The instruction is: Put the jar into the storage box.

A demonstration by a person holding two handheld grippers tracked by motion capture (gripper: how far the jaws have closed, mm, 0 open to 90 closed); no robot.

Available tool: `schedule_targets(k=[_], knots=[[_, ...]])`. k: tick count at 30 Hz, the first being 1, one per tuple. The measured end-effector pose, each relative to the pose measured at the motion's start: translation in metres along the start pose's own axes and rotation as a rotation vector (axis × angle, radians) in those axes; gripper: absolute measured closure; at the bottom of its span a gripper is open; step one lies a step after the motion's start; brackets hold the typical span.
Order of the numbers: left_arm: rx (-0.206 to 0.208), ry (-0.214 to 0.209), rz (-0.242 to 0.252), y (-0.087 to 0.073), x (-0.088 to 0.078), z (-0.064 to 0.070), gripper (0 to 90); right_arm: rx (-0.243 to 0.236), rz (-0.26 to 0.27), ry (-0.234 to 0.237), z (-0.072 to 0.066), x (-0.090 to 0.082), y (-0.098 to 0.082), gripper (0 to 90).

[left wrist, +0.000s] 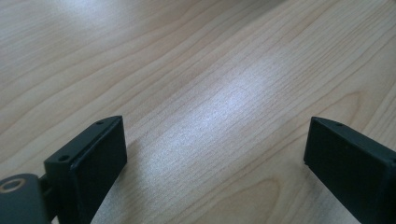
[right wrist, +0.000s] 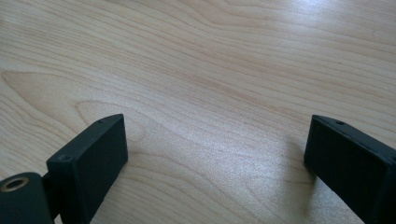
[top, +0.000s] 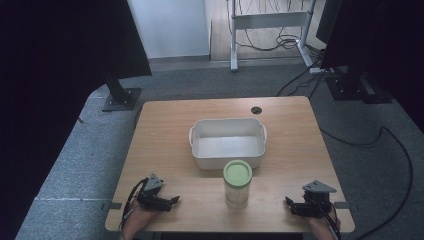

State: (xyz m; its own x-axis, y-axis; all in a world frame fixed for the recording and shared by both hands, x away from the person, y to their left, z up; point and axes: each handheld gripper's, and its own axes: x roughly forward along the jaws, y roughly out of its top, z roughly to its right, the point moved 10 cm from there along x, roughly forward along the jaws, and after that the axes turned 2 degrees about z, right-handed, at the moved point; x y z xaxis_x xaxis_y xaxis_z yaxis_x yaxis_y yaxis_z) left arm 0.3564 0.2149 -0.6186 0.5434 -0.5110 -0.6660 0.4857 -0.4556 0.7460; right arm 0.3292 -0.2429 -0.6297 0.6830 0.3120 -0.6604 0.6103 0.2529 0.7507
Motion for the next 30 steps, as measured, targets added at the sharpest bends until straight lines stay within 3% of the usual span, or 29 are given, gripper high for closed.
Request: schedule_targets(k=[30], knots=[[0.043, -0.052, 0.053, 0.024, -0.008, 0.027, 7.2, 0.001, 0.0, -0.002, 0.0, 0.0, 0.0, 5.6]])
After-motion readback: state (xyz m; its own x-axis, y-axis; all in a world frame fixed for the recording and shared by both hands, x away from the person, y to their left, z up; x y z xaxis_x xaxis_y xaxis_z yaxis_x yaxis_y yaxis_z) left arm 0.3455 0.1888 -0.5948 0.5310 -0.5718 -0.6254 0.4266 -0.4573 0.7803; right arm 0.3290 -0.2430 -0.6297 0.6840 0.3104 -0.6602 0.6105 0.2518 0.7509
